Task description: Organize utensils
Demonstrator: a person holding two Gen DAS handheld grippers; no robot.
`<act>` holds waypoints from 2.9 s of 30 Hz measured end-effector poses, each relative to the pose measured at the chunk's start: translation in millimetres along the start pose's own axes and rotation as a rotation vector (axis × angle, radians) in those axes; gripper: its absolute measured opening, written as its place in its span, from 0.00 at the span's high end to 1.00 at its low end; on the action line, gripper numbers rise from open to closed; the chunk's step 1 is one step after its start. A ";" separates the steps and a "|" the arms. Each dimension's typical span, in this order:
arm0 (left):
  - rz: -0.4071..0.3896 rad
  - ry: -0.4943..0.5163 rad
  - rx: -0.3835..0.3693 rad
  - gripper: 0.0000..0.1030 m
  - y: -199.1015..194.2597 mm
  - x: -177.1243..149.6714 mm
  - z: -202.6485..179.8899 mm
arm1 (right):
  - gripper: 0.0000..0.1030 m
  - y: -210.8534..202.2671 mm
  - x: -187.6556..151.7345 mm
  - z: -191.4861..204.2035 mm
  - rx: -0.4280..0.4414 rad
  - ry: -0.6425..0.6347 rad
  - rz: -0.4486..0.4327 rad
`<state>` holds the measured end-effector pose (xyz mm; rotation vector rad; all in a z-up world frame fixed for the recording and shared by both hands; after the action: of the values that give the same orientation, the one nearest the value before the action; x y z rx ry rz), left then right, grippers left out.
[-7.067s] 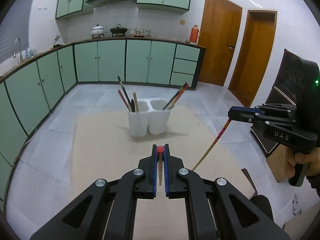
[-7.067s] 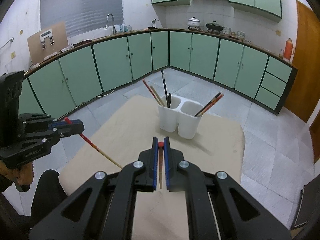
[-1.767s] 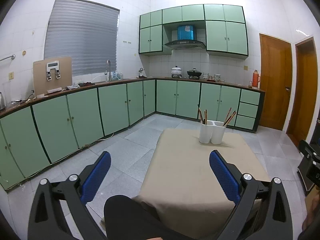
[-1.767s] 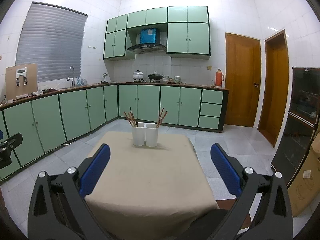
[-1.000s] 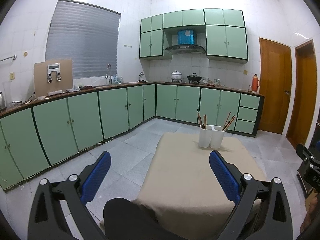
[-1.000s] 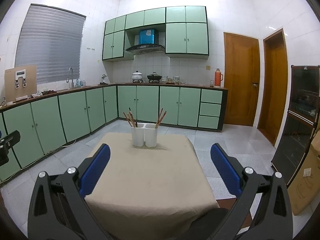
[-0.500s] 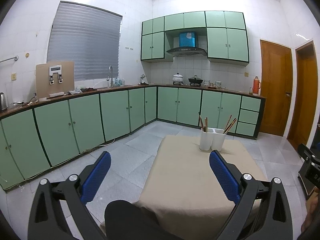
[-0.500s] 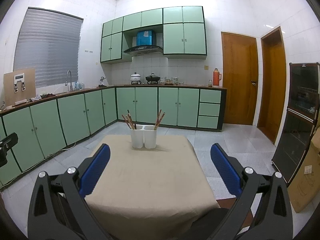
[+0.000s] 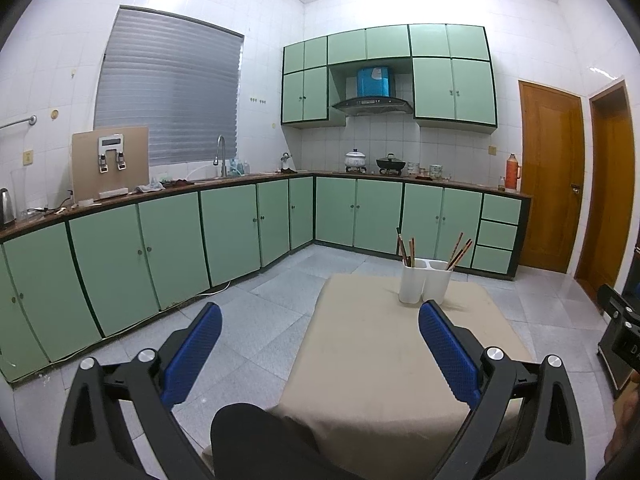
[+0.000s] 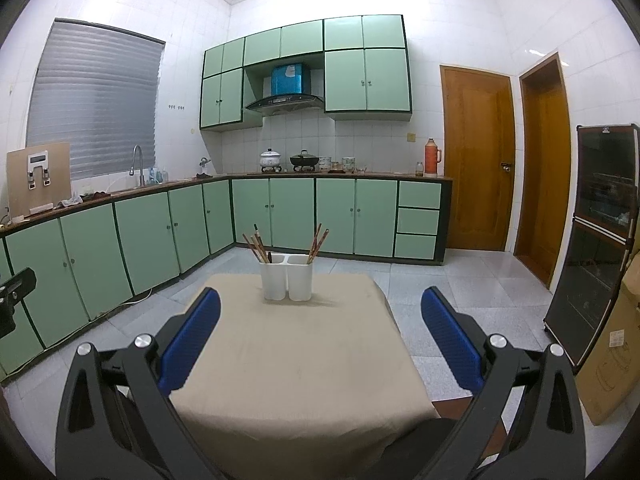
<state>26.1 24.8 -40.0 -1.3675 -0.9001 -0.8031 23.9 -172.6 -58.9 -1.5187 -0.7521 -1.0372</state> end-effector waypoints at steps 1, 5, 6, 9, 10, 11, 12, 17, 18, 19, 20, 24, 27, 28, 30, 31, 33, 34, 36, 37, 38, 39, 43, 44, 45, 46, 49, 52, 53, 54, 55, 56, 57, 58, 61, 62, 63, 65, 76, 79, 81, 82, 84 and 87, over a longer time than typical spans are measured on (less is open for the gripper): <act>-0.001 0.000 0.000 0.06 -0.3 0.2 0.0 | 0.05 0.1 0.3 0.3 0.000 0.000 0.000; -0.001 0.000 -0.002 0.06 0.3 0.8 -1.0 | 0.05 0.0 0.3 0.4 0.001 0.000 0.000; 0.000 0.001 -0.001 0.06 0.2 0.6 -1.2 | 0.05 0.1 0.2 0.4 0.001 0.000 0.001; 0.001 0.000 -0.002 0.06 0.2 0.6 -1.3 | 0.05 0.1 0.1 0.6 0.001 0.000 0.001; 0.001 -0.001 -0.003 0.06 0.2 0.6 -1.4 | 0.05 0.3 0.0 0.7 0.001 0.000 0.001; 0.001 -0.001 -0.003 0.06 0.1 1.2 -1.2 | 0.05 0.2 0.0 0.7 0.001 0.000 0.002; 0.001 -0.001 -0.003 0.06 0.1 1.1 -1.3 | 0.05 0.0 0.1 0.9 0.001 0.001 0.002; 0.002 -0.001 -0.003 0.06 -0.2 1.2 -1.5 | 0.05 0.2 0.1 0.6 0.001 0.000 0.002; 0.001 0.000 -0.004 0.06 -0.1 1.2 -1.5 | 0.05 -0.1 0.0 0.8 0.001 0.000 0.002; 0.001 0.000 -0.003 0.06 -0.1 1.1 -1.4 | 0.05 -0.3 0.0 0.8 0.001 0.001 0.002; 0.002 -0.001 -0.003 0.06 -0.1 1.2 -1.4 | 0.05 -0.2 0.1 0.9 0.002 0.001 0.002; 0.002 0.000 -0.004 0.06 -0.1 1.5 -1.6 | 0.05 0.0 -0.2 0.8 0.001 0.001 0.003; 0.003 0.000 -0.006 0.06 -0.2 2.0 -1.9 | 0.05 -0.5 -0.2 1.8 0.002 0.000 0.004; 0.003 0.000 -0.006 0.06 0.1 2.3 -2.0 | 0.05 -0.2 -0.2 1.4 0.002 0.000 0.004; 0.003 -0.001 -0.007 0.06 0.1 2.1 -2.0 | 0.05 -0.9 -0.2 2.2 0.003 0.001 0.004; 0.003 -0.001 -0.007 0.06 0.2 2.3 -2.0 | 0.05 -0.5 -0.2 1.6 0.002 0.000 0.004; 0.004 0.000 -0.007 0.06 -0.1 2.1 -0.8 | 0.05 -0.3 -0.3 1.4 0.002 0.002 0.004; 0.004 0.000 -0.008 0.06 -0.4 2.1 -1.0 | 0.05 -0.4 -0.4 1.5 0.003 0.002 0.004; 0.004 0.000 -0.008 0.06 -0.1 2.2 -0.9 | 0.05 -0.3 -0.2 1.3 0.002 0.001 0.004; 0.004 0.000 -0.007 0.06 -0.1 2.1 -0.9 | 0.05 -0.4 -0.3 1.9 0.002 0.001 0.005; 0.005 0.000 -0.007 0.06 -0.2 2.1 -1.0 | 0.05 -0.4 -0.2 1.3 0.002 0.002 0.004; 0.005 -0.001 -0.007 0.06 -0.4 2.0 -1.0 | 0.05 -0.7 -0.3 1.8 0.001 0.003 0.004; 0.004 0.000 -0.008 0.06 -0.4 2.0 -1.1 | 0.05 -0.7 -0.9 2.4 0.003 0.004 0.005; 0.004 -0.001 -0.006 0.06 -0.3 2.1 -1.0 | 0.05 -0.4 -1.1 1.9 0.003 0.004 0.005; 0.004 -0.001 -0.007 0.06 -0.3 2.2 -1.0 | 0.05 -0.7 -1.4 2.9 0.003 0.004 0.006; 0.004 -0.001 -0.007 0.06 -0.1 2.2 -0.8 | 0.05 -0.9 -1.4 2.8 0.003 0.004 0.005; 0.005 -0.001 -0.008 0.06 -0.1 2.1 -0.7 | 0.05 -0.7 -1.1 2.2 0.004 0.005 0.005; 0.003 -0.001 -0.007 0.06 -0.5 2.4 -0.9 | 0.05 -0.8 -1.2 2.6 0.003 0.006 0.005; 0.004 -0.001 -0.008 0.06 -0.3 2.3 -0.9 | 0.05 -0.7 -1.2 2.4 0.003 0.005 0.005; 0.003 -0.001 -0.006 0.06 -0.5 2.1 -1.0 | 0.05 -0.5 -1.0 1.6 0.003 0.004 0.005; 0.005 0.000 -0.008 0.06 -0.3 2.2 -0.8 | 0.05 -0.7 -1.0 1.9 0.003 0.005 0.005; 0.004 -0.001 -0.007 0.06 -0.9 2.3 -1.0 | 0.05 -0.6 -0.8 1.5 0.004 0.005 0.005; 0.003 -0.002 -0.007 0.06 -1.0 2.3 -1.2 | 0.05 -0.5 -0.8 1.5 0.003 0.005 0.005; 0.003 -0.001 -0.007 0.06 -0.5 2.3 -0.9 | 0.05 -0.8 -1.1 2.3 0.003 0.004 0.006; 0.004 0.000 -0.006 0.06 -0.3 2.3 -0.8 | 0.05 -0.9 -1.1 2.3 0.003 0.005 0.005; 0.006 0.000 -0.007 0.06 -0.3 2.3 -1.1 | 0.05 -0.6 -0.7 1.2 0.004 0.006 0.005; 0.005 -0.001 -0.008 0.06 -0.5 2.1 -0.9 | 0.05 -0.4 -1.2 2.0 0.005 0.006 0.008; 0.004 0.000 -0.006 0.06 -1.1 2.3 -1.3 | 0.05 -0.3 -3.5 1.7 0.004 0.007 0.011; 0.006 0.000 -0.008 0.06 -0.3 2.3 -0.7 | 0.05 -4.3 -7.1 2.2 0.004 0.011 0.009; 0.006 -0.001 -0.006 0.06 0.0 2.2 -0.6 | 0.05 -3.1 -6.3 1.4 0.003 0.013 0.008; 0.007 -0.002 -0.005 0.06 0.1 1.9 -1.2 | 0.05 -4.1 -6.9 1.8 0.003 0.013 0.009; 0.007 -0.002 -0.005 0.06 0.2 1.7 -1.3 | 0.05 -3.5 -6.5 1.4 0.003 0.012 0.009; 0.007 -0.002 -0.004 0.06 0.0 1.3 -1.8 | 0.05 -3.0 -5.9 0.9 0.003 0.013 0.008; 0.005 -0.003 -0.004 0.06 -0.2 1.3 -0.9 | 0.05 -4.1 -6.5 1.3 0.003 0.013 0.009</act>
<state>26.5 24.0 -38.7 -1.3741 -0.8977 -0.7991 17.8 -170.1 -63.2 -1.5104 -0.7361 -1.0381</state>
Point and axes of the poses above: each gripper's, at about its wrist camera, not at the fingertips, and y roughly the way its jaws point, z to its left, x to its top, the point moved 4 cm from there along y, roughly the way its jaws point, and after that the axes turned 10 degrees about z, right-handed, at the moved point
